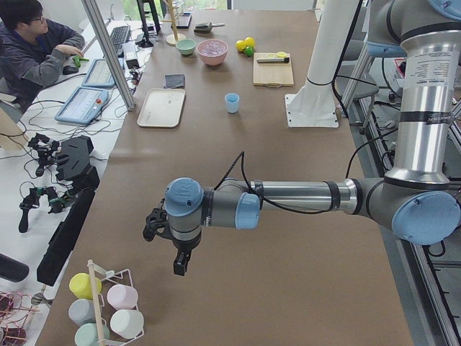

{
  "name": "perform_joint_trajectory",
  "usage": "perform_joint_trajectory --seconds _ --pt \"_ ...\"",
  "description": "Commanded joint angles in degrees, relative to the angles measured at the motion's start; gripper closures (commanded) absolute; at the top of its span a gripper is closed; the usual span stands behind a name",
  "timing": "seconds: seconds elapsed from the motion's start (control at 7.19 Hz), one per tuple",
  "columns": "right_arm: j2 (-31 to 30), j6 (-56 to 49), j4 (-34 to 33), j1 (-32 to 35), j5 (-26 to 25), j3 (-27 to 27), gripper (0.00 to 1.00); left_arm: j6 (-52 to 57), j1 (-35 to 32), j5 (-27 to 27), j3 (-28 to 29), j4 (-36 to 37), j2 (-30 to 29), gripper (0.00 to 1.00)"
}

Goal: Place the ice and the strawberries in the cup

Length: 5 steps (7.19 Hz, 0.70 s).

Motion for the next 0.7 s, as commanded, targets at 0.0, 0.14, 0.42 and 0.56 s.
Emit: perform_joint_trajectory --seconds 0.0,0.14,0.42,0.56 --pt "-0.1 0.0 0.0 0.2 0.1 -0.1 0.01 0.0 0.1 0.0 0.1 -0.1 0.0 0.02" --pt "-0.2 0.0 0.1 0.2 0.1 0.2 0.01 0.0 0.0 0.1 0.0 -0.1 0.0 0.02" --pt "0.3 0.3 0.0 0.2 0.1 0.1 0.01 -0.5 0.1 0.1 -0.9 0.0 -0.4 0.02" --pt "0.4 0.3 0.0 0.2 0.1 0.1 0.01 -0.7 0.1 0.1 -1.0 0.0 -0.7 0.02"
